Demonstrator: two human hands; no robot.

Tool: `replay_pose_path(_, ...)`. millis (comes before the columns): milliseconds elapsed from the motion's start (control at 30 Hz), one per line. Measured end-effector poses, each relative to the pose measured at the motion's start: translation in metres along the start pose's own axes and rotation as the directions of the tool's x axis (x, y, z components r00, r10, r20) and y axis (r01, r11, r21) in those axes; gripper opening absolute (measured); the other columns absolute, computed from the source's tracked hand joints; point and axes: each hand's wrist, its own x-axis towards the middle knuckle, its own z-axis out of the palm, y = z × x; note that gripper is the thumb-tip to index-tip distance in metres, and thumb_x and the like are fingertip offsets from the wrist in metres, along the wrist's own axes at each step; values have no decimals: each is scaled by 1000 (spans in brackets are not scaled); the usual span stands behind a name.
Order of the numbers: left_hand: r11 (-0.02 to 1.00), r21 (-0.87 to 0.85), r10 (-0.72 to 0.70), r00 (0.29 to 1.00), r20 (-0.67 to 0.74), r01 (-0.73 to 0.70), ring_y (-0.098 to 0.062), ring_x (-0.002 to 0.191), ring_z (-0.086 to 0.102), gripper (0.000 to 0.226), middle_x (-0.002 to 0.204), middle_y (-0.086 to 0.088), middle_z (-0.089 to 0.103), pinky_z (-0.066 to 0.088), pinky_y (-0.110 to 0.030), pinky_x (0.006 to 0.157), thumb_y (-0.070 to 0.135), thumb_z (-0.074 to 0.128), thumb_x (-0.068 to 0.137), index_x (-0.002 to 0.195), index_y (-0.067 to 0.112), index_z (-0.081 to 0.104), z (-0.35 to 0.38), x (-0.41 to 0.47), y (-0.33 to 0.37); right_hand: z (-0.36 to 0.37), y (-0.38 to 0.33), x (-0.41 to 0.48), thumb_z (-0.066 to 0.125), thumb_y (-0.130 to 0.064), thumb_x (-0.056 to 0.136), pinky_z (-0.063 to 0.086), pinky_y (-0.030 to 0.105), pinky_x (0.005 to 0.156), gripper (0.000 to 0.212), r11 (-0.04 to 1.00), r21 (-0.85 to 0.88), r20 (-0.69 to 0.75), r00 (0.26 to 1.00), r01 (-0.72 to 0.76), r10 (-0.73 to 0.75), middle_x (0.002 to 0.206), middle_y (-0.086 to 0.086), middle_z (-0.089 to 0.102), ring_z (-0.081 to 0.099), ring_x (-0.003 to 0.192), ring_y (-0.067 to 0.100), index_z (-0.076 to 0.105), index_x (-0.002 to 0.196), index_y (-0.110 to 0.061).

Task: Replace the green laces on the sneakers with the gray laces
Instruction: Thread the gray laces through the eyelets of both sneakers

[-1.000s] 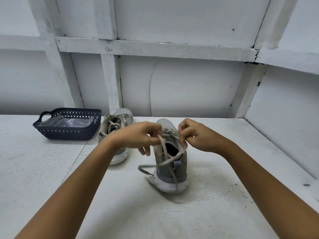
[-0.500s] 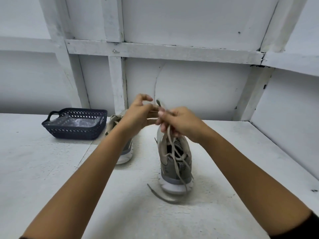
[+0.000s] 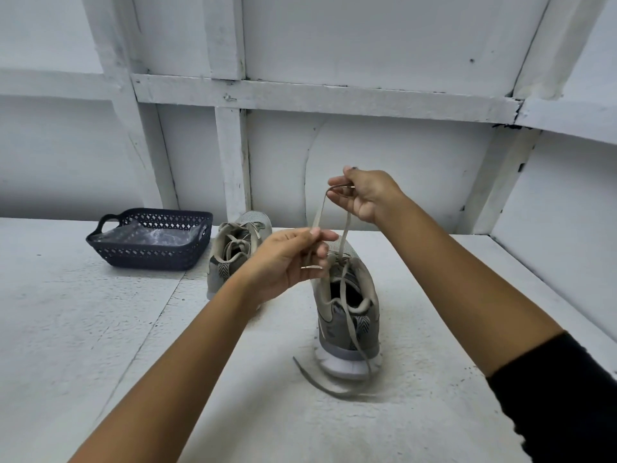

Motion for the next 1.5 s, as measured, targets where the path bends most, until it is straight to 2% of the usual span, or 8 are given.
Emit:
replay_pose_path(200,991,27,-131,985,115,129,-9,63,58,30,69,0,57,53,-23,61,2,43,84,110,0,60,-20,-9,9,-7,9,9,47,-12,98,56,29,48,24,986,-91,104,983,-139,149,80,19,53,61,60,28,49,80,4)
replay_pose_path(400,966,-251,-108,973,-203,55,-18,70,72,27,78,-12,73,58,-28,67,-9,31,96,93,-2,56,-17,6,9,-21,29,2,56,-11,93,56,27,53,24,890,-452,149,980,-53,134,79,18,53,59,65,26,53,101,11)
replay_pose_path(567,960,-278,-112,906,-407,-7,-10,61,67,21,69,-2,69,56,-25,61,2,43,96,85,8,60,-15,22,-6,-34,46,-10,56,-42,90,37,27,54,44,77,-981,170,981,178,-99,60,7,53,53,63,23,67,76,-1)
replay_pose_path(633,984,-174,-108,886,-452,31,-5,61,55,19,62,8,60,48,-21,60,9,50,94,85,17,64,-13,25,-13,-36,59,-14,50,-51,90,36,28,57,50,-3,-989,145,986,145,-79,70,9,51,54,79,29,58,65,-9)
replay_pose_path(733,995,-79,-86,873,-480,54,-4,62,47,20,51,15,57,40,-17,59,6,52,93,84,19,64,-10,32,-24,-42,77,-8,49,-56,87,42,31,78,45,120,-988,89,995,93,-39,101,14,45,50,94,30,61,78,-14)
replay_pose_path(900,994,96,3,848,-529,56,-8,66,51,22,67,2,58,42,-18,62,-2,54,90,77,14,63,-7,37,-33,-54,83,-8,59,-26,88,39,26,63,25,519,-854,53,998,31,28,77,9,54,49,67,18,64,75,-5)
replay_pose_path(1033,978,207,74,852,-519,41,-7,62,49,25,67,0,56,40,-14,56,-3,55,89,75,15,65,-7,37,-37,-59,93,-7,59,-7,87,50,36,81,15,704,-710,37,999,16,14,102,23,68,57,80,20,69,78,0)
replay_pose_path(1500,976,217,135,856,-499,-28,-10,59,56,23,57,7,61,47,-21,63,-8,57,86,75,11,65,-8,44,-55,-64,110,-2,55,-5,91,45,32,74,14,863,-504,77,997,16,26,70,3,60,55,66,16,62,79,-4)
